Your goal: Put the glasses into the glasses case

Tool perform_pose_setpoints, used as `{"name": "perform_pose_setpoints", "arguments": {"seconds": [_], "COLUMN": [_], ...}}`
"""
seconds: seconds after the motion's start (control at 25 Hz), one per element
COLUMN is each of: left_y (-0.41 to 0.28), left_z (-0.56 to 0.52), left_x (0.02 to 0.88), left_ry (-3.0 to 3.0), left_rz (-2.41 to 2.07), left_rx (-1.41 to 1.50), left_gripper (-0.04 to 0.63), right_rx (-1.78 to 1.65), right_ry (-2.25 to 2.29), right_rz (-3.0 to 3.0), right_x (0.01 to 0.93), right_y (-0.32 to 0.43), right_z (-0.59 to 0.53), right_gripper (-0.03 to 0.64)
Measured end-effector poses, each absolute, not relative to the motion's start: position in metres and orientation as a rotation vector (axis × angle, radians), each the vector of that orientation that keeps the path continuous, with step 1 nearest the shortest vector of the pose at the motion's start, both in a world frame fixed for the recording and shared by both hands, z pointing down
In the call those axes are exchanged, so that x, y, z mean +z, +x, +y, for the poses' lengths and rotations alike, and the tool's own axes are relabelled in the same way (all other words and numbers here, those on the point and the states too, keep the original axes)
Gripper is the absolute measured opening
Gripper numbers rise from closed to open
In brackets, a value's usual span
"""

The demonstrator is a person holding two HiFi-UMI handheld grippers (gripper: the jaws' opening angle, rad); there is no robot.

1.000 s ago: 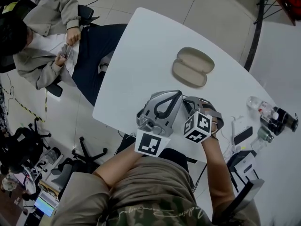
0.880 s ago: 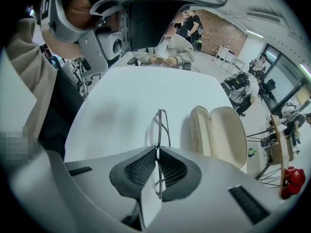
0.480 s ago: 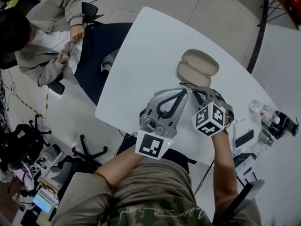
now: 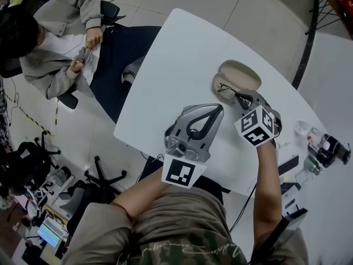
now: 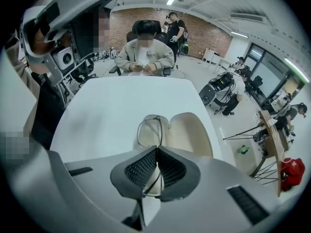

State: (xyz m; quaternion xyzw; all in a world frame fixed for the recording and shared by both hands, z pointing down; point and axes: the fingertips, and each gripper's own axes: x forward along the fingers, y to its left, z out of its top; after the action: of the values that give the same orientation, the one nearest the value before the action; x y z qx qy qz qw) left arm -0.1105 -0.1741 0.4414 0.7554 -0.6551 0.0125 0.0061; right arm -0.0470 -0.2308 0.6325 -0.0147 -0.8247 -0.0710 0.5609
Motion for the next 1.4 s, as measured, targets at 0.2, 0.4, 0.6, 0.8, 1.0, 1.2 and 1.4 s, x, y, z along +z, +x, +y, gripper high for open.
{"name": "perform_pose_setpoints", "arguments": {"seconds": [0.2, 0.4, 0.6, 0.8, 1.0, 1.2, 1.4], "left_y": [-0.119, -0.121, -0.127, -0.132, -0.135, -0.12, -0.07], "left_z": [-0.172, -0.166, -0.16, -0.142, -0.118, -0.085, -0.031], "left_x": [0.448, 0.45, 0.447, 0.444, 0.424, 0.394, 0.361], "left_ry": [2.325, 2.309, 2.295, 2.286, 2.351, 2.454, 2.562], "left_rz": [-2.064, -2.073, -2.087, -2.074, -2.028, -1.895, -1.787], "left_rx": [0.046, 0.05, 0.037, 0.021, -0.013, -0.057, -0.086], "left_gripper": [0.006, 0.006, 0.006, 0.006, 0.006, 0.006, 0.006], "right_rx": [-0.157, -0.179, -0.202, -0.22, -0.172, 0.074, 0.144], "right_ry": [-0.08, -0.09, -0.048, 0.074, 0.274, 0.646, 0.965], "right_rz": [-1.916, -1.886, -1.9, -1.952, -2.089, -2.422, -2.722], "right_x": [0.654, 0.67, 0.671, 0.655, 0.587, 0.461, 0.372], "right_y": [-0.052, -0.05, -0.051, -0.052, -0.056, -0.035, 0.029], "right_z": [-0.23, -0.229, -0.231, -0.236, -0.225, -0.16, -0.066], "right_gripper": [0.021, 0.021, 0.021, 0.023, 0.023, 0.023, 0.023]}}
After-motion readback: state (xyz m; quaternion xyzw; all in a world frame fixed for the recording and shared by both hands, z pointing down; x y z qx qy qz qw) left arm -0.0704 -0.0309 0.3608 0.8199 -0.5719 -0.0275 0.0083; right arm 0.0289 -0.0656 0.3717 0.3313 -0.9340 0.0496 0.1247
